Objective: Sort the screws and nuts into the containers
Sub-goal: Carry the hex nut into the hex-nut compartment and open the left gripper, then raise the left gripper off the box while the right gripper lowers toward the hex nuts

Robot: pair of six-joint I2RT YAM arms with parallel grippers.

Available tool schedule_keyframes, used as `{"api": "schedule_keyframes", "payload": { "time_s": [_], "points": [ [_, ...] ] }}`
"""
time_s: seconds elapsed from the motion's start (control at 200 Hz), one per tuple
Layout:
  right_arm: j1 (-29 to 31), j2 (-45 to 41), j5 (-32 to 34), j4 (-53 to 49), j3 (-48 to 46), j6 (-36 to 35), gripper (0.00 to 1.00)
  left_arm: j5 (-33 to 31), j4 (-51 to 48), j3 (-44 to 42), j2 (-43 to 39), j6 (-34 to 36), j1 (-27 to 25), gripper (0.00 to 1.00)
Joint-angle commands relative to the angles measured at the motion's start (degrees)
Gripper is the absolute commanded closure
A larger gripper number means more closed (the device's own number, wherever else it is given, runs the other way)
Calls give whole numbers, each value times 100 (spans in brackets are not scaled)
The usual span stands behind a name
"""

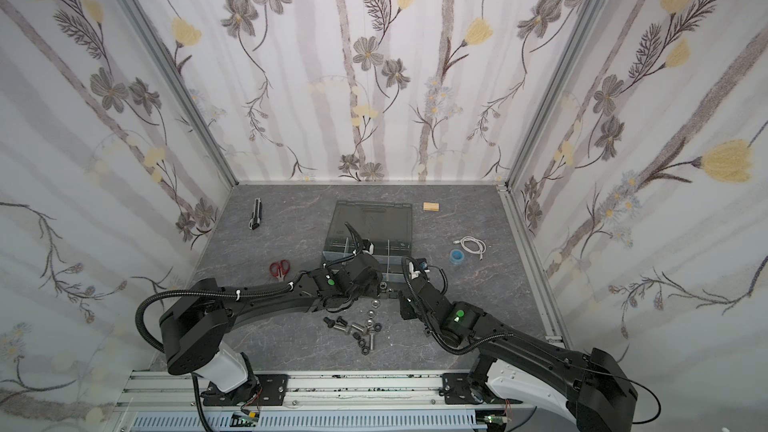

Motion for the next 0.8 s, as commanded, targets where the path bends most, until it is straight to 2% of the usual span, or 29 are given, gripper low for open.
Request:
{"api": "schedule_keyframes", "payload": {
  "time_s": [0.0,0.794],
  "points": [
    [1,47,57,61,27,58,47,-253,53,-191,-232,-148,32,46],
    [186,572,-156,338,147,45,48,-565,79,-1573,-1792,-677,386,44]
  ]
}}
